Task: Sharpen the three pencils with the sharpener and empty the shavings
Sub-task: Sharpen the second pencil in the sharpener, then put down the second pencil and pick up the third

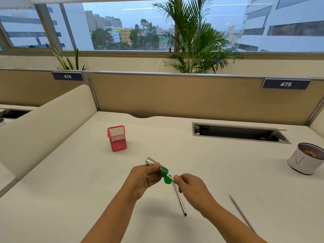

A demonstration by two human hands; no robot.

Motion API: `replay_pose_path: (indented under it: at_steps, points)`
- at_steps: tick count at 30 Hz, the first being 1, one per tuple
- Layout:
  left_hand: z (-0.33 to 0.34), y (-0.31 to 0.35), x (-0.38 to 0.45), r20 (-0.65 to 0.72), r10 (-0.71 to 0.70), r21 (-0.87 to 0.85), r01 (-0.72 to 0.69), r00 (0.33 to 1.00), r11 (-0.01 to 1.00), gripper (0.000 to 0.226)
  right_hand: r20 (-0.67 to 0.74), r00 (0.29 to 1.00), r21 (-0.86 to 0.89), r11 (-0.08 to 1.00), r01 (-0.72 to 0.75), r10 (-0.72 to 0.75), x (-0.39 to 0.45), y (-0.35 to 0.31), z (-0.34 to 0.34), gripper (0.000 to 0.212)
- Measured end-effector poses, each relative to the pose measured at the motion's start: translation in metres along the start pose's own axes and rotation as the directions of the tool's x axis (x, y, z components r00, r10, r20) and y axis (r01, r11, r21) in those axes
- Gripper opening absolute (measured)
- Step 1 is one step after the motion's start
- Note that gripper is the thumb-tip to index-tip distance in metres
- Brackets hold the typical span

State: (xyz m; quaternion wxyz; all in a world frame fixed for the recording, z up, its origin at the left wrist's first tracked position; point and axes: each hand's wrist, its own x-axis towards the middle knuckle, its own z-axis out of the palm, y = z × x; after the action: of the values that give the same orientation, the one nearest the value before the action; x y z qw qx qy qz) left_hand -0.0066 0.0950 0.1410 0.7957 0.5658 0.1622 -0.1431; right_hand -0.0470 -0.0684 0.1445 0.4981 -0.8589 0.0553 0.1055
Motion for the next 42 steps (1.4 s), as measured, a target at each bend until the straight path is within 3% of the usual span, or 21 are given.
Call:
replay_pose_path:
  at_steps: [3,8,10,12,14,16,20,25,33,42]
  points:
    - [0.001,-0.003,0.003,-0.020,-0.015,-0.042,0.014,1.000,0.999,0.007,-0.136,0.957,-0.316,0.927,0.202,-0.255,0.001,0.004,0.001,0.019]
    - [0.006,-0.003,0.004,-0.021,0.018,-0.038,-0.018,1.000,0.999,0.008,-0.147,0.897,-0.567,0.779,0.268,-0.416,0.003,0.007,0.005,0.028]
    - [0.006,-0.002,0.004,0.000,0.023,-0.011,-0.023,1.000,1.000,0.012,-0.139,0.921,-0.488,0.835,0.256,-0.363,0.004,0.006,0.006,0.028]
    - [0.004,0.001,0.003,0.042,0.016,0.018,-0.017,0.999,1.000,0.017,-0.081,0.986,-0.137,0.982,0.131,-0.143,0.006,0.004,0.002,0.027]
    - [0.002,0.004,0.001,0.087,0.004,0.026,-0.006,0.996,1.000,0.015,0.123,0.989,0.223,0.969,-0.107,0.081,0.003,-0.002,-0.005,0.033]
    - [0.001,0.006,0.000,0.103,-0.001,0.017,-0.001,0.995,1.000,0.012,0.280,0.949,0.344,0.908,-0.242,0.147,0.001,-0.005,-0.012,0.035]
    - [-0.003,0.006,0.004,0.026,0.019,-0.093,-0.017,0.999,0.996,0.011,0.237,0.966,0.226,0.961,-0.157,0.102,-0.001,-0.004,-0.015,0.035]
    - [-0.010,0.006,0.008,-0.070,-0.003,-0.192,-0.011,0.998,0.981,0.009,0.124,0.990,0.241,0.966,-0.093,0.064,-0.001,0.002,-0.017,0.033]
    - [-0.008,-0.001,0.008,-0.074,-0.036,-0.200,0.020,0.997,0.980,0.010,-0.035,0.999,0.156,0.987,0.035,-0.030,0.002,0.004,-0.019,0.020]
    - [-0.004,-0.003,0.007,-0.090,-0.051,-0.191,0.032,0.995,0.981,0.008,-0.056,0.997,0.165,0.985,0.057,-0.049,0.004,0.008,-0.020,0.018]
